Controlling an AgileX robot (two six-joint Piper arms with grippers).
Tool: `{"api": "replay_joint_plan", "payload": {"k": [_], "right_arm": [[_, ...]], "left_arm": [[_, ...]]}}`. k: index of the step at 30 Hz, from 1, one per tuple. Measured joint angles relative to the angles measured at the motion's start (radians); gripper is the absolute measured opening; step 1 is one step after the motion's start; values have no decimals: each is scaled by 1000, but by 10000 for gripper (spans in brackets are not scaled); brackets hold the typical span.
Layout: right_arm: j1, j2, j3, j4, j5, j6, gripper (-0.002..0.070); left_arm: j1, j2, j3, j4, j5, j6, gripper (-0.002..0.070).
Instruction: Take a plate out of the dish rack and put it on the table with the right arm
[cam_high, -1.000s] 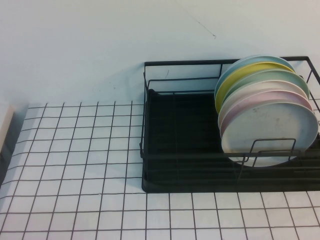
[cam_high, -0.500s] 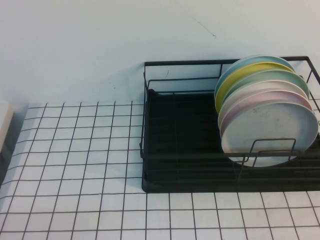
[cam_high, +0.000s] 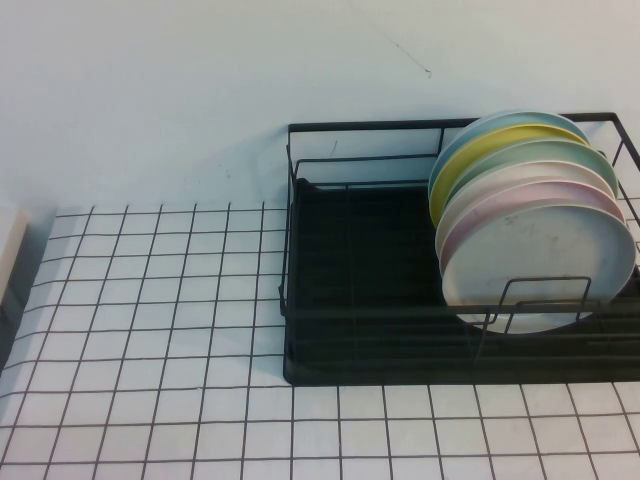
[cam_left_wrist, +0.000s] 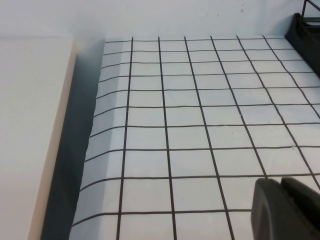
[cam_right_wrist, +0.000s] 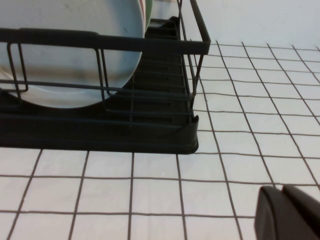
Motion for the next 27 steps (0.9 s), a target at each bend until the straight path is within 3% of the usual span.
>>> {"api": "replay_joint_plan", "payload": {"k": [27], "right_arm": [[0, 0, 0, -81, 0, 0, -2]], "left_arm": [[0, 0, 0, 0, 0, 4, -3]]}}
